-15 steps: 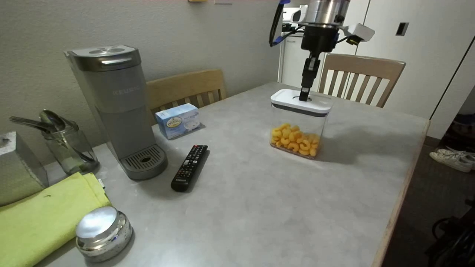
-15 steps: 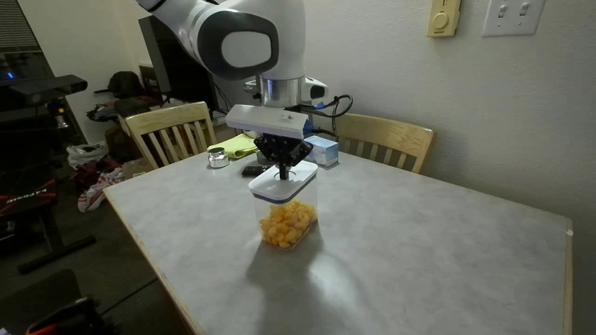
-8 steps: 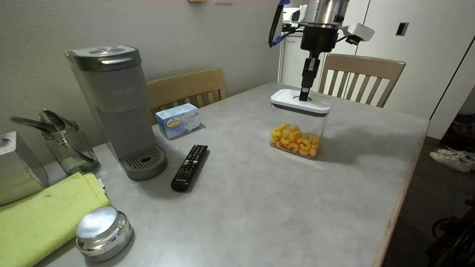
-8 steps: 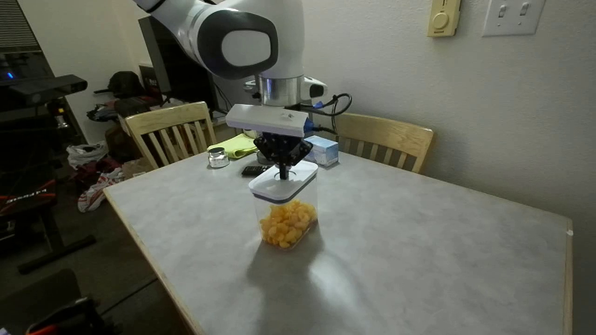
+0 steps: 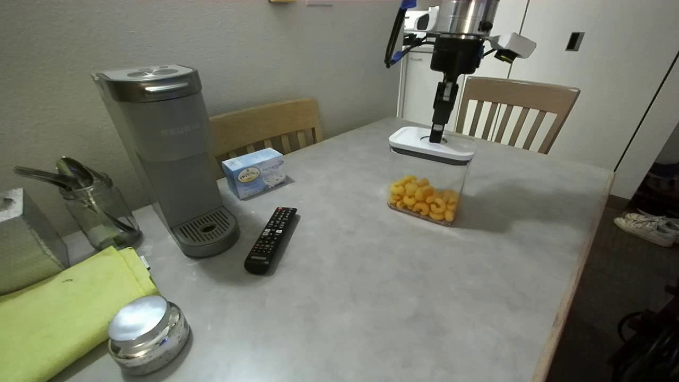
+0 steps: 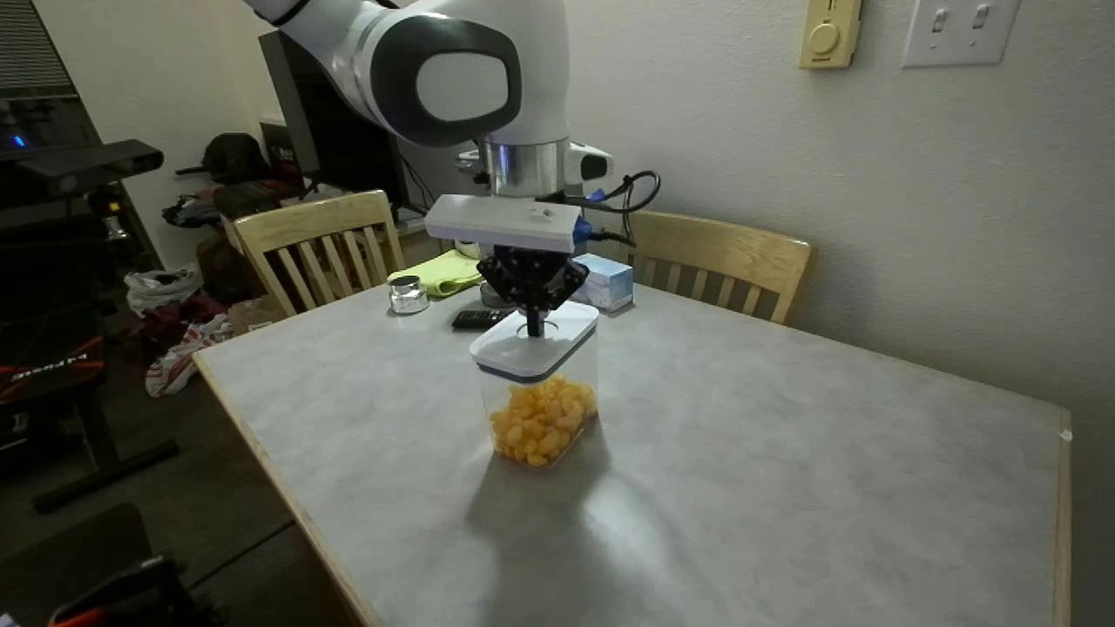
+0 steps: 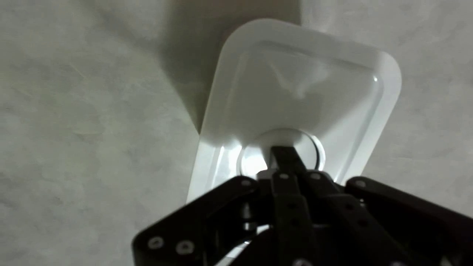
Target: Pick up the white lid and put it on the table. Pick up the white lid and put it back on the container.
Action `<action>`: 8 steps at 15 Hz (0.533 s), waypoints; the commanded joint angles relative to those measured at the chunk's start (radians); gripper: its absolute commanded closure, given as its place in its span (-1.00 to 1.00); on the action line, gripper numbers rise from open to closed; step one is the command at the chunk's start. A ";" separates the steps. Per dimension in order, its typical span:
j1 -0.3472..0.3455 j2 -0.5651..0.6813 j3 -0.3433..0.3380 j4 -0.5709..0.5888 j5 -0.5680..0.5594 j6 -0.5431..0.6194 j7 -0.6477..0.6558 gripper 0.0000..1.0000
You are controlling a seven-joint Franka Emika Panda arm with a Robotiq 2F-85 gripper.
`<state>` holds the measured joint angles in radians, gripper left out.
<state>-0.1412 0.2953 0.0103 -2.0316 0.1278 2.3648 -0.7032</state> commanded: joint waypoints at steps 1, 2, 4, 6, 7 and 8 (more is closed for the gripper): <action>-0.005 -0.001 -0.002 -0.009 -0.026 0.006 0.000 1.00; -0.005 -0.005 -0.001 -0.009 -0.025 0.001 -0.001 1.00; -0.006 -0.012 0.000 -0.011 -0.024 -0.003 -0.002 1.00; -0.006 -0.022 0.001 -0.013 -0.021 -0.004 -0.004 1.00; -0.007 -0.030 0.002 -0.014 -0.018 -0.006 -0.007 1.00; -0.007 -0.038 0.003 -0.016 -0.015 -0.007 -0.010 1.00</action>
<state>-0.1413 0.2877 0.0102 -2.0317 0.1182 2.3636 -0.7028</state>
